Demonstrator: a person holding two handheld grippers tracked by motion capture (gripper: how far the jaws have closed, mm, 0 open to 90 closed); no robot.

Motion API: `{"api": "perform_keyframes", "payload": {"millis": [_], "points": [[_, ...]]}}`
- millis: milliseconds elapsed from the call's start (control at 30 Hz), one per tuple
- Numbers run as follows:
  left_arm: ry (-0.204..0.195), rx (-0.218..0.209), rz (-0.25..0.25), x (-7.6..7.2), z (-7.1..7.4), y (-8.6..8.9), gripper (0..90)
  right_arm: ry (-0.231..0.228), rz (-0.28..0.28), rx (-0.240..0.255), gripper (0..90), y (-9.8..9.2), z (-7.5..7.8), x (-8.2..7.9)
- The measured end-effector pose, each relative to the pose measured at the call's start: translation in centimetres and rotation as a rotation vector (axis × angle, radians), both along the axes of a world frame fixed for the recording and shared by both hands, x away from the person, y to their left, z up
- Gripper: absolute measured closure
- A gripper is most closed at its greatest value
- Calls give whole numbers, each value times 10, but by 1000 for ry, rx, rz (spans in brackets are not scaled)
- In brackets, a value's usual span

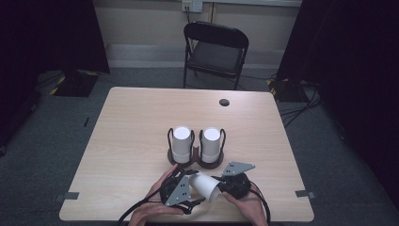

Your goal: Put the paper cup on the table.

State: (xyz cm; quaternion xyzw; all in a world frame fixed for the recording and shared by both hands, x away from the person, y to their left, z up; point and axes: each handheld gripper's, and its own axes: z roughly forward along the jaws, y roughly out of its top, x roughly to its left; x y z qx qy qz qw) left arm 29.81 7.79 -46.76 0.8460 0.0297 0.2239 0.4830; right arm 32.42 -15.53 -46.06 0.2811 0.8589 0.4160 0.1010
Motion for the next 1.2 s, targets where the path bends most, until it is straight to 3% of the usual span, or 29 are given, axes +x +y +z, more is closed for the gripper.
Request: {"api": "perform_keyframes", "payload": {"millis": [133, 367, 467, 633, 767, 933, 1200], "points": [[-18, 27, 1, -2, 1, -4, 149, 5, 0, 2, 870, -2, 1, 0], [-24, 36, 10, -4, -1, -10, 149, 11, -5, 9, 877, -6, 5, 2], [-42, 70, 37, -5, -5, -15, 163, 24, 1, 50, 890, -10, 8, 3], [-57, 60, 42, -6, -1, -22, 146, 34, -19, 53, 892, -10, 12, 4], [-69, 85, 76, -8, -6, -27, 150, 45, -21, 49, 893, -8, 12, 4], [-79, 87, 111, -7, -7, -33, 158, 63, -29, 64, 893, -6, 12, 6], [-88, 86, 122, -6, -7, -38, 172, 77, -53, 72, 885, -7, 13, 7]]}}
